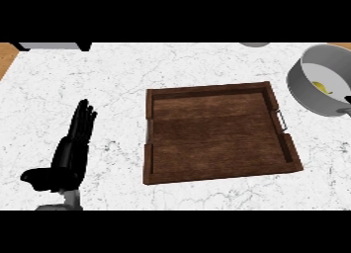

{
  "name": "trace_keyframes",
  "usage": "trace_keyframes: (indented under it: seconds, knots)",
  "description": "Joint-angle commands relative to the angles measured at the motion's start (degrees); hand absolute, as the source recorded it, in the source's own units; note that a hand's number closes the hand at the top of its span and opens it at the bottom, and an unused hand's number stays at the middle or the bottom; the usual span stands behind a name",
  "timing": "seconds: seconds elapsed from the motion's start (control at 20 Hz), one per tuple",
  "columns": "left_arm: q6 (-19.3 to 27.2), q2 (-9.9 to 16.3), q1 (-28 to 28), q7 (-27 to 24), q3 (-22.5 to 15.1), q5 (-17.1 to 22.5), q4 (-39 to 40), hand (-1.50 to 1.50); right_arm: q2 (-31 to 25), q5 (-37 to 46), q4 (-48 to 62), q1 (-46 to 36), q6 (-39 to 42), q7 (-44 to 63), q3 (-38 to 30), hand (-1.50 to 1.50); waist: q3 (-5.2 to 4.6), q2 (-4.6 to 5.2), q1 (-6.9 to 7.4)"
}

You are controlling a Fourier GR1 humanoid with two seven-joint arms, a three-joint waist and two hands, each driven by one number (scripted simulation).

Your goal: Pick the pear from the tray and place it in the pot

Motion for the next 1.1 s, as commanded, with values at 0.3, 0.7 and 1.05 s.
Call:
trace_keyframes:
  seconds: [0.3,0.7,1.05]
  knots:
    - [1.6,-0.5,-2.5,2.8,0.2,-1.1,-1.1,0.0,-10.4,-12.1,10.6,4.2,5.1,-13.8,-9.4,-1.5,0.06,0.24,0.18]
    - [1.0,-1.1,0.1,-1.8,-0.3,-1.6,0.8,0.0,-18.0,-17.0,18.2,8.9,11.8,-23.1,-12.4,-1.5,0.13,0.34,0.35]
    - [-1.9,0.7,0.3,-1.1,0.7,0.1,0.4,0.0,-20.1,-18.7,22.3,8.9,10.0,-25.3,-11.9,-1.5,0.17,0.4,0.85]
